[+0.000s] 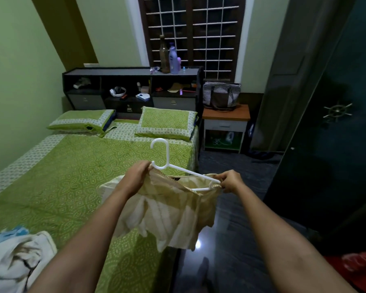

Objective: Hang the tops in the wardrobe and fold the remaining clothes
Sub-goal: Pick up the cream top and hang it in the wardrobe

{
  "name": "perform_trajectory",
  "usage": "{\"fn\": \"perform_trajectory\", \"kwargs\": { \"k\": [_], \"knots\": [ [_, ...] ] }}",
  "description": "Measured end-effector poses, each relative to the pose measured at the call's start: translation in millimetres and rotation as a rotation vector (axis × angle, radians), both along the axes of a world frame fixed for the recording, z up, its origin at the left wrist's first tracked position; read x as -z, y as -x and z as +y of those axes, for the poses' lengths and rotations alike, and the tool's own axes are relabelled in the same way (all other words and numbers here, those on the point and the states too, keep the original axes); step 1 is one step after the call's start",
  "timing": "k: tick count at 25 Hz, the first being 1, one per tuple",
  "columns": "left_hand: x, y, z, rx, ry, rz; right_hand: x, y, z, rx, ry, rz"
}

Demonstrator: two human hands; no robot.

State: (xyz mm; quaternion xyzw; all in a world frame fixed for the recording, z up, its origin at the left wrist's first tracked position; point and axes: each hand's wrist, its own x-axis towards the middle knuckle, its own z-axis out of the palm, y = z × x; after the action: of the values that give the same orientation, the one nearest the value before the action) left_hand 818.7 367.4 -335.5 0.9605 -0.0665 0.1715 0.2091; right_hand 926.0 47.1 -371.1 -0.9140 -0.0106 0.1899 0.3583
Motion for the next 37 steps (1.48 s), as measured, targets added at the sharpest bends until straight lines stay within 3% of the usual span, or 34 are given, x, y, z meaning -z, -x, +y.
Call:
{"fn": "perform_trajectory", "kwargs": {
  "k": [8, 14, 17, 23, 29, 31, 34, 36, 37],
  "knots": [
    [1, -42, -34, 0.099, 0.06, 0.075, -4, -15, -47, -0.005, 0.036, 0.012],
    [-8, -85, -57, 0.216, 0.068, 0.072, 0, -33, -61, 0.355, -0.089, -0.169],
    [-12, -101, -63, 0.245, 0.072, 0.022, 0, -39, -69, 0.381, -0.159, -0.157],
    [-8, -134, -52, 0.125, 0.17, 0.013, -3, -50, -71, 0.25, -0.01, -0.151],
    [-9, -157, -51, 0.179, 0.073, 0.047, -12, -66, -62, 0.384, 0.056, -0.172],
    [-9, -163, -53, 0.125, 0.039, 0.077, -16, -72, -60, 0.4, 0.11, -0.228],
    [-4, -172, -58, 0.088, -0.179, -0.046, -23, -75, -55, 0.461, 0.052, -0.529],
    [-5, -181, -65, 0.047, -0.177, -0.061, -24, -73, -51, 0.47, -0.002, -0.671],
    [-6, -186, -68, 0.011, -0.145, -0.071, -25, -71, -49, 0.407, 0.027, -0.65]
  ]
}}
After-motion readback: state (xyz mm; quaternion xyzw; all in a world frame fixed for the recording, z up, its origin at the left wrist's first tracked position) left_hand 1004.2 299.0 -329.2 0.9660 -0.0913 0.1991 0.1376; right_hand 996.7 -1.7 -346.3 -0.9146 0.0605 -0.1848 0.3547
